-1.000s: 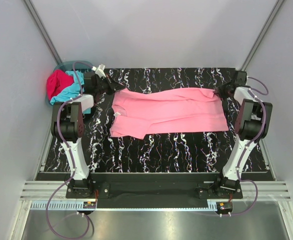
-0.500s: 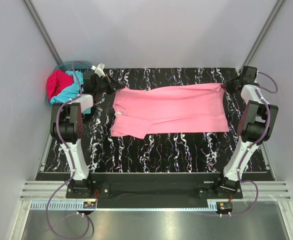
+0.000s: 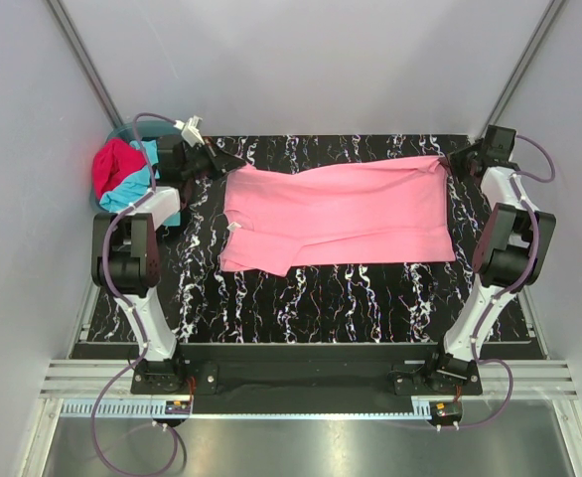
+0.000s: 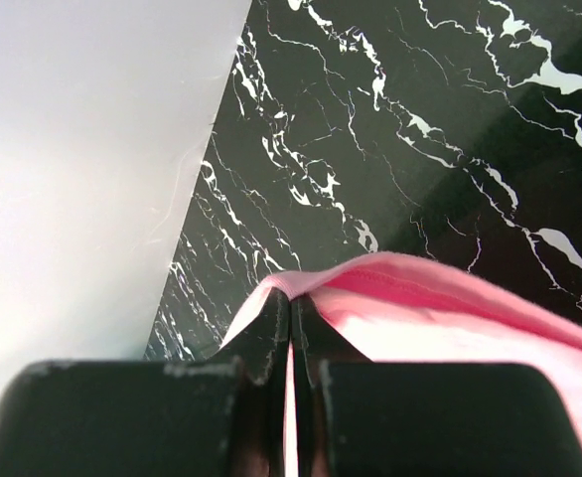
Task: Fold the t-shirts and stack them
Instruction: Fold the tshirt
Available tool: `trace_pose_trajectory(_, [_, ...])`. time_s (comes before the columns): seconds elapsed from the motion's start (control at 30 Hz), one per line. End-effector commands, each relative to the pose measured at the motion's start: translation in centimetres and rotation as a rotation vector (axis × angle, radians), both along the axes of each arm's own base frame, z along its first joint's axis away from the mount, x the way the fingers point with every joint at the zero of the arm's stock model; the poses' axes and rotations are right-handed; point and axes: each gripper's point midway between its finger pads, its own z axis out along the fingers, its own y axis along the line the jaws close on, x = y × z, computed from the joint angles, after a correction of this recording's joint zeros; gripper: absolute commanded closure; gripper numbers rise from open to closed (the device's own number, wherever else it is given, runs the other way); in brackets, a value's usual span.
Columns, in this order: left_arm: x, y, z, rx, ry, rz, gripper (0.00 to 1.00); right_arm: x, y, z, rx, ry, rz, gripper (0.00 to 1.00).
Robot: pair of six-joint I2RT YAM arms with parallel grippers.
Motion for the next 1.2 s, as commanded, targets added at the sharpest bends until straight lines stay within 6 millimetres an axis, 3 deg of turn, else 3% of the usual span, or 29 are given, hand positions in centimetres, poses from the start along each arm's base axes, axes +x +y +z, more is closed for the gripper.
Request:
trace_pose_trajectory(0.0, [-0.7, 0.2, 3.4, -0.005, -0.099, -0.018, 1.0, 0.2, 0.3, 3.9, -0.001, -0.101, 0.008, 1.0])
trace_pose_trajectory(0.5, [-0.6, 0.2, 2.7, -0.004, -0.088, -0.016, 1.0, -0.7, 0.3, -0.8, 0.025, -0.01, -0.008, 0.75])
trace_pose_trajectory(0.8, [-0.4, 0.2, 2.0, -0.003, -0.076, -0.015, 1.0, -1.8, 0.8, -4.0, 0.062, 0.062, -0.018, 0.67])
trace_pose_trajectory(1.17, [-0.3, 0.1, 1.9, -0.01, -0.075, -0.017, 1.0, -0.6, 3.3, -6.8, 0.089, 0.142, 0.076, 0.64])
